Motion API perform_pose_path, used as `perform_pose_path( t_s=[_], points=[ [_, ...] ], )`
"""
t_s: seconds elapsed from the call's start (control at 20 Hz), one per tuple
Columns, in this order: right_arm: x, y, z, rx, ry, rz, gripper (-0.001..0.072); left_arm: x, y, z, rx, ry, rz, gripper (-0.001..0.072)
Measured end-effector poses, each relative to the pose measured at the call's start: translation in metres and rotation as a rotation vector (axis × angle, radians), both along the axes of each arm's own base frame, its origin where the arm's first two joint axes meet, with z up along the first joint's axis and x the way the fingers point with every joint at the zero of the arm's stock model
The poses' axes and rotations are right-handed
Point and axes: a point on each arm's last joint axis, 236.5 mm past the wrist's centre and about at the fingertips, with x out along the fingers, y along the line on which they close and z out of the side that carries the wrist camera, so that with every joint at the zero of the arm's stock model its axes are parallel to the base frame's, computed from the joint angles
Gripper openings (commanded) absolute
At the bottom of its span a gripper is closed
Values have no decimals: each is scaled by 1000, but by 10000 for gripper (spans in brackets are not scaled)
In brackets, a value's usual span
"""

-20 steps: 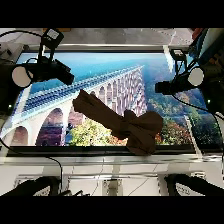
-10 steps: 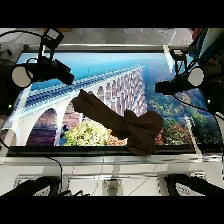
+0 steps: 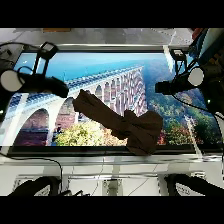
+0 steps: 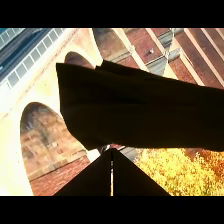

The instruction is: Fold the clothes and pants, and hang the long-sleeved shirts on hangers.

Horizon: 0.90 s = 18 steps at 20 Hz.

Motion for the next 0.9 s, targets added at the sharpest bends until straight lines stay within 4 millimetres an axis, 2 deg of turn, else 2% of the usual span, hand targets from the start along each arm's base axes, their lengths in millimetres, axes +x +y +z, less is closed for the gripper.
perform_pose_path(
  t_s=[0.1, 0.25, 0.3, 0.35, 0.4, 0.55, 0.75, 0.85, 0.9],
  points=[
    [0, 0, 0, 0, 0, 0, 10, -14, 16, -17, -32, 39, 50, 18],
    [0, 0, 0, 0, 0, 0, 10, -36, 38, -60, -68, 130, 130, 32],
    [0, 0, 0, 0, 0, 0, 10, -44, 45, -79, -75, 170, 157, 196],
    [0, 0, 0, 0, 0, 0, 10, -51, 50, -97, -87, 204, 183, 478],
    [0, 0, 0, 0, 0, 0, 10, -57, 53, -113, -102, 230, 205, 624],
    [0, 0, 0, 0, 0, 0, 10, -64, 51, -148, -170, 270, 263, 625],
    [4, 1, 2, 3, -18, 0, 10, -51, 50, -179, -245, 284, 338, 621],
    [7, 2, 4, 8, -32, 1, 10, -45, 50, -197, -269, 306, 372, 538],
    [7, 3, 5, 13, -37, 1, 10, -41, 50, -206, -280, 316, 388, 537]
  ],
)
